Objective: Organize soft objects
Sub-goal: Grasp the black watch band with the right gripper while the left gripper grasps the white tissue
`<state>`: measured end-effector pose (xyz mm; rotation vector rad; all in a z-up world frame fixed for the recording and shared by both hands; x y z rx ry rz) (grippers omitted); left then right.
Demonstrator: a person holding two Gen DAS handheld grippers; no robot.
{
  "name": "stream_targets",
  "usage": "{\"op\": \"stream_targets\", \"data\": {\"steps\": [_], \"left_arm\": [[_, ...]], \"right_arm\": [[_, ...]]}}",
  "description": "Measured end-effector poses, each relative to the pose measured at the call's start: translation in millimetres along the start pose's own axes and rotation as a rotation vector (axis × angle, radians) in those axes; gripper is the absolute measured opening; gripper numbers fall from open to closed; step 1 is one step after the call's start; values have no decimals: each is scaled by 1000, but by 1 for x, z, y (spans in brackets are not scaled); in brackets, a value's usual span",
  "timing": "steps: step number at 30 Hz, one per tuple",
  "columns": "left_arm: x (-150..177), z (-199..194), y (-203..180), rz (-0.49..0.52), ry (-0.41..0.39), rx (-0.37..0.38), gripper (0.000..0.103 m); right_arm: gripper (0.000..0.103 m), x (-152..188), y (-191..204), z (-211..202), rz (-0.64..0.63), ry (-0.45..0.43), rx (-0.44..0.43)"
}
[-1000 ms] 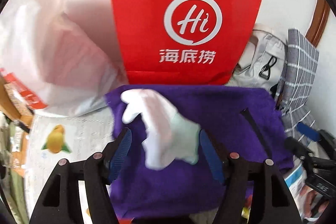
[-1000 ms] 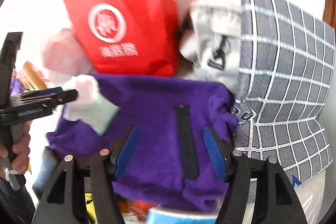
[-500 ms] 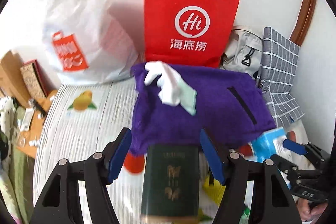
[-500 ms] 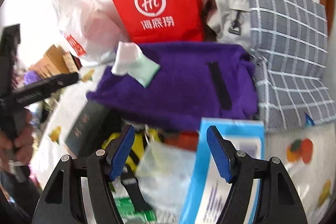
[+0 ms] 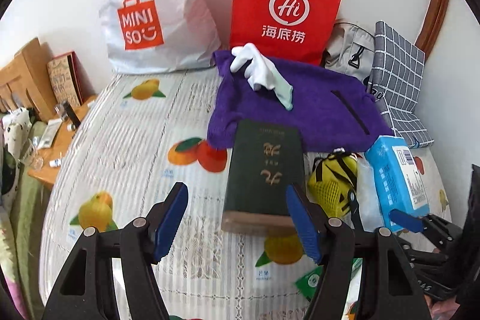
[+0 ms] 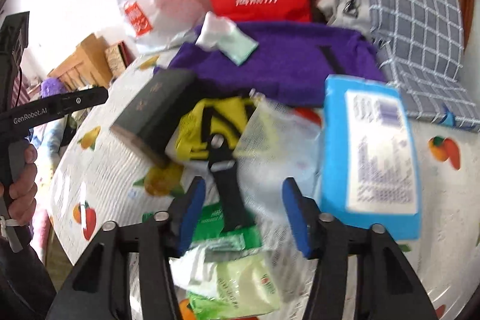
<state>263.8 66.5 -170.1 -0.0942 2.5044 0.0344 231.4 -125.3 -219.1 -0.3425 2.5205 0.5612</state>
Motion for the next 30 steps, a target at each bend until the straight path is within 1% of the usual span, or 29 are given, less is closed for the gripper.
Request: {"op": "stream_targets", "data": {"steps": [2,7,12,14,15,16,18,19,20,22,25,28,30], "left_arm": [[4,2,2,-7,3,5,66],[15,7,4,-7,22,17,66],[22,9,14,-2,21,-18,66],[23,8,16,-12,22,-11,66],[24,8,17,-18,24,-6,66],[24,8,18,-21,25,-2,66],[26,7,20,-23,28,0,66],[27,6,21,-24,26,-1,66],[27,6,22,-25,25,-1,66],[29,3,25,-28,25,1,66],[32,1,27,-38,28,-1,66],[36,-3,24,-45,32,17,66],[40,-7,20,-39,32,22,66]], "right_arm": [[48,4,4,9,-19,22,2],[48,7,8,29,-50,68,22],[48,6,12,43,-111,75,75],[48,5,15,47,-132,81,90],[45,5,16,49,-142,82,97],[34,4,17,52,-154,87,104],[19,8,16,60,-149,127,99],[19,10,14,64,-137,148,94],[19,10,13,64,-130,148,96],[19,7,12,57,-123,114,90],[19,5,14,43,-96,68,38],[19,5,12,32,-44,46,-3],[19,7,9,25,-33,33,2]]}}
Point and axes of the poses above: each gripper's, at about its wrist camera, not at the fingertips, and z roughly the way its jaws point, y to its left, x to its underside, the point moved 10 cm from there along z, roughly the way its jaws point, and after that the axes turned 8 degrees about -x, right-handed, at the moved point
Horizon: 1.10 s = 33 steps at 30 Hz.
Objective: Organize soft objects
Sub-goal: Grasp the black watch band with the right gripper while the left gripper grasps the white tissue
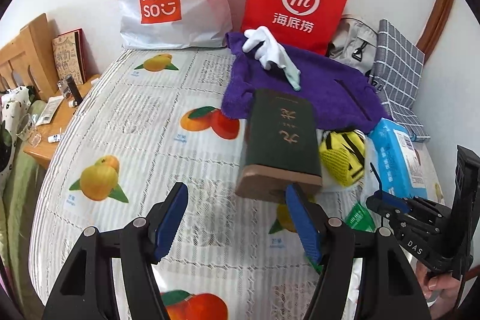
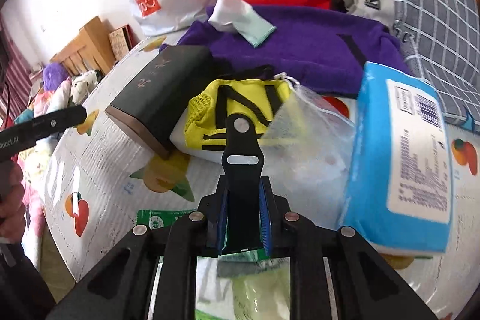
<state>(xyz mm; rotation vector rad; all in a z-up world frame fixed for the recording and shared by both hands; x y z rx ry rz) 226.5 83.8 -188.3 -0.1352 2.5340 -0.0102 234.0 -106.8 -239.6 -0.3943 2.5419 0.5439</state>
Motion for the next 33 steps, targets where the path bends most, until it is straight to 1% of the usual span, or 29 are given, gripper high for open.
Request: {"op": "stream_targets", "data": {"steps": [2,7,10,14,16,23,28,33], "left_arm": [[4,-3,-3,9,0,-4,66],[17,-10,-18,41,9,-2,66],[25,-14,-31,64,15,11,66],[38,-16,-49,92,32,29,66],[48,-16,-57,106,44,26,66],[77,-21,-85,161,70,28,66],[94,-18,-102,180,103,40,66],[114,-12,-119,236,140,53,66]], "right_arm": [[19,1,1,-6,7,-12,-3],[19,0,2,-32,31,-76,-19],[19,0,1,-52,37,-116,-17],[19,8,-4,-72,33,-144,-5],[19,17,-10,-81,38,-144,15],[19,48,-33,-97,79,-149,24],[19,69,-50,-100,98,-129,47],[19,87,-69,-100,136,-118,50]]}}
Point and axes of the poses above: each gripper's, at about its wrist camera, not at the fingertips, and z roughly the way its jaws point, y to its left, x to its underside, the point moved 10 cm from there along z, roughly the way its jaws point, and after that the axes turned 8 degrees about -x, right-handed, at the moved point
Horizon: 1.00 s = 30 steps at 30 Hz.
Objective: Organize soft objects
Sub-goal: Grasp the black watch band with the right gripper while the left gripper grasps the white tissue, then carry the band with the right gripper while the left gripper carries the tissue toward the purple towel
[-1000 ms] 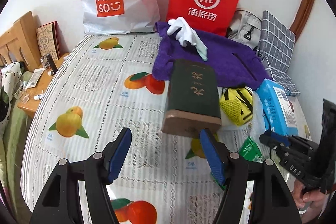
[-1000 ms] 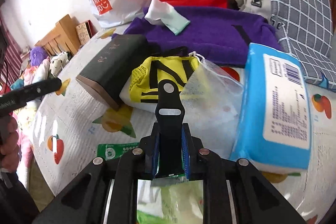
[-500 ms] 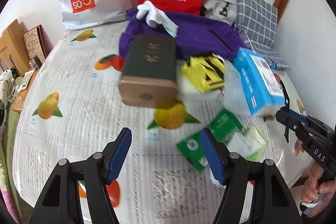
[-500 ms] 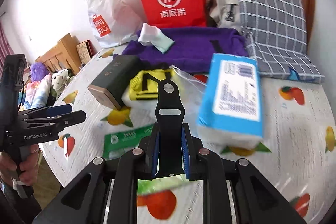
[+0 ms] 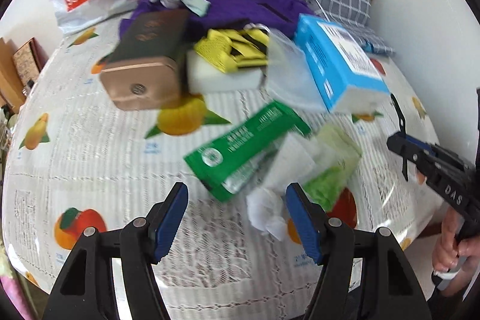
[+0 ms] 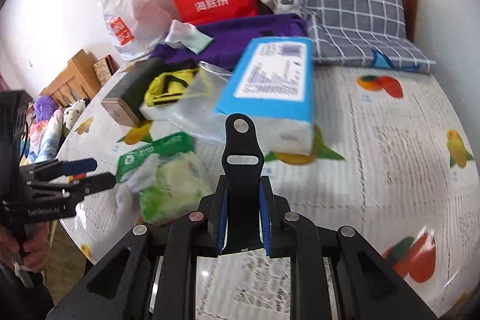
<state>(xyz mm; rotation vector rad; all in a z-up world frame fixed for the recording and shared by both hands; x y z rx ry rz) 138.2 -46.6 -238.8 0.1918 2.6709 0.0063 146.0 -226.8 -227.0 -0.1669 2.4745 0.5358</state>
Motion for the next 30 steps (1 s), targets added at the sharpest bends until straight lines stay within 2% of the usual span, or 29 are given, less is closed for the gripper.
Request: {"op": "stream_targets", "data": {"steps": [3,6,10,11,14,16,23,30], "left_arm": [[5,5,-8,25,18,-9,64],[9,9,-16,37,32,14,59],[15,17,-23,57,56,3,44],[17,19,-24,67,60,-8,36],[16,19,-20,75,48,-47,23],[14,17,-19,63,44,-30,22],[9,6,3,23,21,-55,22],[7,-4,36,-70,7,-65,22]], "right_arm": [[19,6,-11,3,21,11,11],[19,8,-17,4,39,17,3],[19,9,-22,7,46,21,12],[19,10,-23,8,46,23,13],[19,12,-24,8,49,25,12],[19,13,-26,9,56,27,13],[19,20,-26,9,62,42,15],[19,26,-23,10,65,65,21]]}}
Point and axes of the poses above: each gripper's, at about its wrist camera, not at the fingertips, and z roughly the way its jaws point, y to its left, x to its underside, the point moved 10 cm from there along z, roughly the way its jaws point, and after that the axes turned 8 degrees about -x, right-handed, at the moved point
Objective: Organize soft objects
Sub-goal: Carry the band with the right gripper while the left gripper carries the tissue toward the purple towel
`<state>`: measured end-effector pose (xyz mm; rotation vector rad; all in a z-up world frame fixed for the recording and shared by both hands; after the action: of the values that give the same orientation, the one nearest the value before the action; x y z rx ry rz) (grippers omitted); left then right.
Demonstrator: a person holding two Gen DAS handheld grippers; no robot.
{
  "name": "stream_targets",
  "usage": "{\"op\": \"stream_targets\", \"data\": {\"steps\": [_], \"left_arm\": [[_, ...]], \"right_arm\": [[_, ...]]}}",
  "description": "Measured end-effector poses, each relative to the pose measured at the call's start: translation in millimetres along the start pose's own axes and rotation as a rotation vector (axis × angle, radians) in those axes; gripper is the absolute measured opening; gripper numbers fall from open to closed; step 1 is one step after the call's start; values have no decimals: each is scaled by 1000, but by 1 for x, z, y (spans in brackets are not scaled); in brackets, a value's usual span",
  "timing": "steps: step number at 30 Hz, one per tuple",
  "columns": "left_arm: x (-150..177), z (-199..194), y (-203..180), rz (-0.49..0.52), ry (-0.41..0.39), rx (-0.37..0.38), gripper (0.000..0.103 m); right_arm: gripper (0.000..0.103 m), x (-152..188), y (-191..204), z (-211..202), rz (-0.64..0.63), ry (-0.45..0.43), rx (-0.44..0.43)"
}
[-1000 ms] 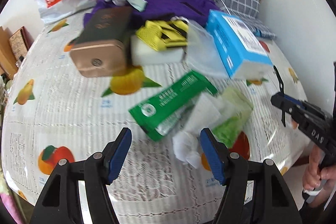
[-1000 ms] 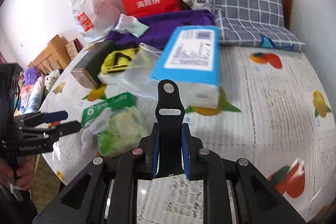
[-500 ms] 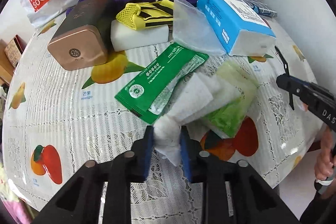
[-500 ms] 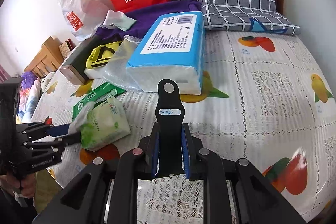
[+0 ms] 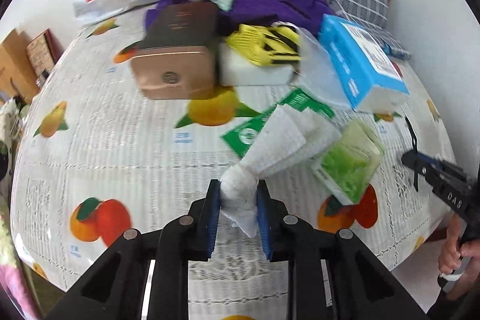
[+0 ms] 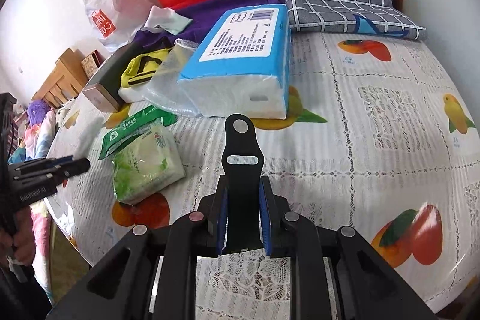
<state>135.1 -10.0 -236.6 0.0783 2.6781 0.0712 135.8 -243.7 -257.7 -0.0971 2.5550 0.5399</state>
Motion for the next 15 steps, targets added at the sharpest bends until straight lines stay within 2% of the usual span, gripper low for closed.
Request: {"op": "stream_targets", "data": {"steps": [7,15], "left_arm": [[-5,-2,37,-93,-6,-14,22],[-21,-12,52,-143,-43,4,22]], "right_arm": [[19,6,3,0,1,24,9],[19,-6,9,-16,-4,-5,17]]}}
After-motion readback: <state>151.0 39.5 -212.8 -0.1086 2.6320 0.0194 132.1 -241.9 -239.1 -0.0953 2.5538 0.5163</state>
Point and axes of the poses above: each gripper's, at about its wrist camera, not at the fingertips, and z roughly the way its jaws point, y to its left, x to its underside, the point moved 10 cm from there along z, roughly the way its jaws point, and after that the axes turned 8 degrees about -x, right-handed, at the moved point
